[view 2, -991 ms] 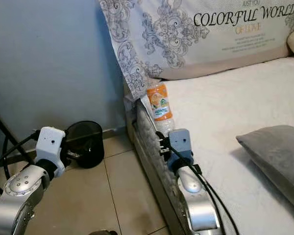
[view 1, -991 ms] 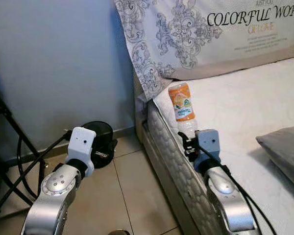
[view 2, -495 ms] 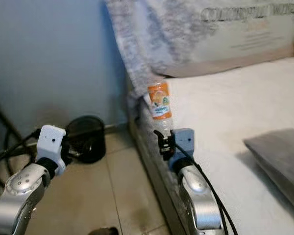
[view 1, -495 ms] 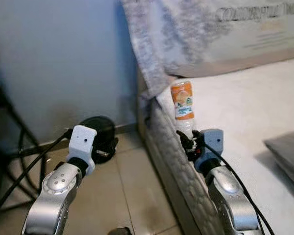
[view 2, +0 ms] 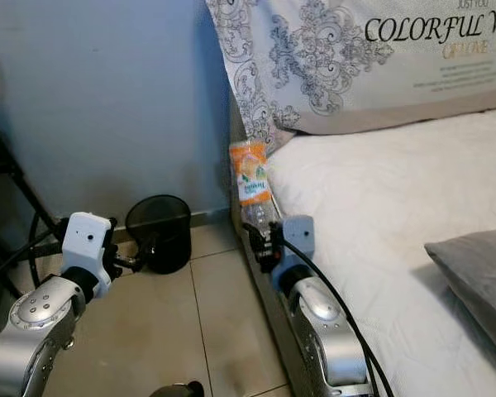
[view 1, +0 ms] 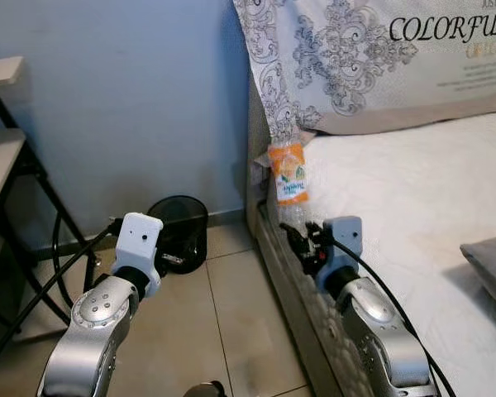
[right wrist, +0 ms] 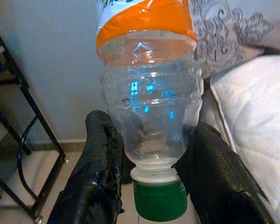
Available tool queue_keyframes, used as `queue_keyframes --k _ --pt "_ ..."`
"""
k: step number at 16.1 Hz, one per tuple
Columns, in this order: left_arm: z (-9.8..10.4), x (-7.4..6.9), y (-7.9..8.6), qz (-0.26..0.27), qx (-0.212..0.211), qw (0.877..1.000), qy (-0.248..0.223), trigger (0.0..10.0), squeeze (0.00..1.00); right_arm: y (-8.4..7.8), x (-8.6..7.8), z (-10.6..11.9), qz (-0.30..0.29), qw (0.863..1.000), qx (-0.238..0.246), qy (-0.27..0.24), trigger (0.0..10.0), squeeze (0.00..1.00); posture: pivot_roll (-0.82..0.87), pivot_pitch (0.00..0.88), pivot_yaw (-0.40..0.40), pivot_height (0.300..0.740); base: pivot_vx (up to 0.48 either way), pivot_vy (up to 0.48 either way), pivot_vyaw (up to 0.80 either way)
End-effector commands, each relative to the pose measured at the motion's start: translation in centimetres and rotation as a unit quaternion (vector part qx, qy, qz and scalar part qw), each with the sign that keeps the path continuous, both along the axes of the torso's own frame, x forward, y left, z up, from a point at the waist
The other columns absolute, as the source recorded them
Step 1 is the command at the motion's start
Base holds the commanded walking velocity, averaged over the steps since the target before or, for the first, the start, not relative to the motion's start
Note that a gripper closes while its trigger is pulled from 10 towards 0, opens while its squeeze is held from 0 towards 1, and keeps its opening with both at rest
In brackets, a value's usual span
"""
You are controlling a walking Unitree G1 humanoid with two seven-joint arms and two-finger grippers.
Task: Clean up the room
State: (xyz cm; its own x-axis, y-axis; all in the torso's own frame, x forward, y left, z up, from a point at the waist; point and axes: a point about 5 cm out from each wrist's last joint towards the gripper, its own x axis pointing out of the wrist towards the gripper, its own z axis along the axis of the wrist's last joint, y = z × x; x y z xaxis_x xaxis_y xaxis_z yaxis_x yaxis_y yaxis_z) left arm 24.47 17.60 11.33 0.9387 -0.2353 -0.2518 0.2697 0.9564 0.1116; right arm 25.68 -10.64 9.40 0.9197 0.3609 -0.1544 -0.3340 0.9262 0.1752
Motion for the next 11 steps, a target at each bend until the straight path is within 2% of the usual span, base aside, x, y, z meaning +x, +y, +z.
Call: queue_keyframes --k 1,5,6,9,11 --pt "0.25 0.11 -0.02 0.002 -0.002 1.0 -0.005 10.0 0.0 -0.03 -0.15 0.16 0.004 1.0 -0.002 -0.004 10.0 0.0 0.03 0.0 0.011 0.74 0.0 0.0 0.0" --pt "0.27 0.08 0.0 0.001 -0.001 1.0 -0.005 10.0 0.0 0.17 -0.16 0.27 0.007 1.0 -0.006 -0.003 10.0 0.0 0.03 0.0 0.008 0.74 0.0 0.0 0.78" --pt "0.26 0.08 -0.01 0.001 -0.001 1.0 -0.005 10.0 0.0 -0.01 -0.04 0.39 -0.003 1.0 0.0 -0.002 10.0 0.0 0.03 0.0 0.008 0.74 0.0 0.0 0.0" --pt "0.23 0.08 -0.07 0.002 -0.002 1.0 -0.005 10.0 0.0 -0.65 0.3 0.64 -0.026 0.999 -0.04 -0.023 10.0 0.0 0.03 0.0 0.009 0.74 0.0 0.0 0.0" --pt "0.25 0.15 -0.1 0.001 -0.003 1.0 -0.005 10.0 0.0 -0.22 0.02 0.45 -0.001 1.0 -0.004 0.0 10.0 0.0 0.03 0.0 0.007 0.74 0.0 0.0 0.0"
